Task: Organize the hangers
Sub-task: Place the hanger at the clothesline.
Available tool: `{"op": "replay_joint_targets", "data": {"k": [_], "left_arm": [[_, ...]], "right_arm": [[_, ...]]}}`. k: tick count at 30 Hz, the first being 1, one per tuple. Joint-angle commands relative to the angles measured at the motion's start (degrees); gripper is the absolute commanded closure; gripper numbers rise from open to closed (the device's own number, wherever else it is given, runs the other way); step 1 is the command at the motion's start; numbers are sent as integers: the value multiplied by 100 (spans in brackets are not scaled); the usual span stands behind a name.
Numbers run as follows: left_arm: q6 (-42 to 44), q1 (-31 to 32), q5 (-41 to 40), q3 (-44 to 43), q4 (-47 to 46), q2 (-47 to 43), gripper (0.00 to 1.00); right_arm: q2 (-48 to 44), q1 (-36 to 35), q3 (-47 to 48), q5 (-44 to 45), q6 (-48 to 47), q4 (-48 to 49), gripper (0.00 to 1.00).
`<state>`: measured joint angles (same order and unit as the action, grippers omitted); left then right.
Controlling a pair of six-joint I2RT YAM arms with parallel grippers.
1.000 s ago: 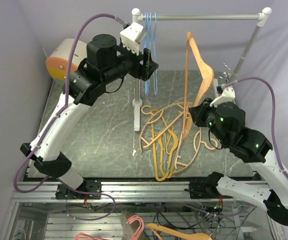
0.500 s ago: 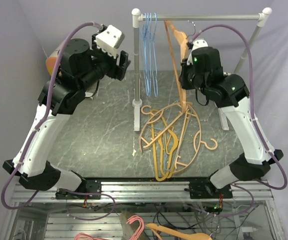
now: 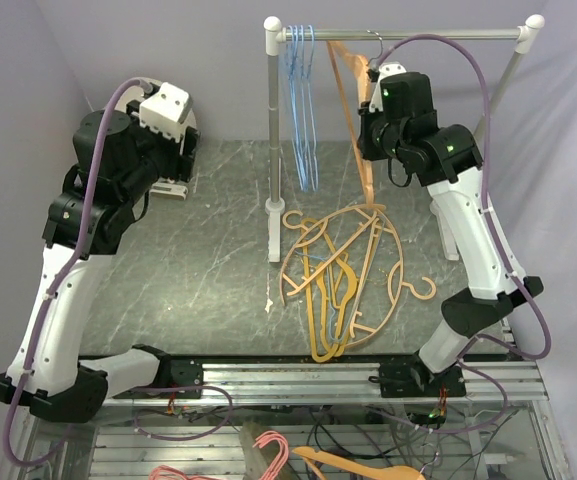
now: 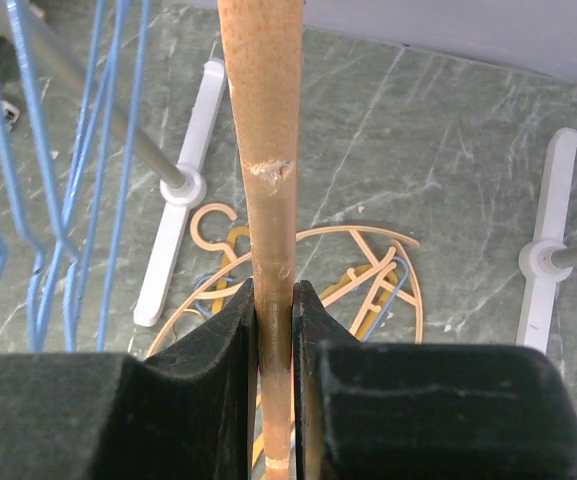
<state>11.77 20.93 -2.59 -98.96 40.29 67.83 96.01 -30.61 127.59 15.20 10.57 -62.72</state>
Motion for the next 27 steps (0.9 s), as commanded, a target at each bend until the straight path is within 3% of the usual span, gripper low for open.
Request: {"op": "replay_joint_targets", "data": {"k": [1,12,27], "left_arm": [[52,-338,253,357,-24,-218,27],[-59,-918,824,940,-105,-420,27],[-167,-1301,1497,810,-74,-283,27]], "right_arm": [[4,390,13,-242,-109,505,100],[529,1251,305,-785,20,787,100],[607,2371,-77,-1391,187,1064,100]]}}
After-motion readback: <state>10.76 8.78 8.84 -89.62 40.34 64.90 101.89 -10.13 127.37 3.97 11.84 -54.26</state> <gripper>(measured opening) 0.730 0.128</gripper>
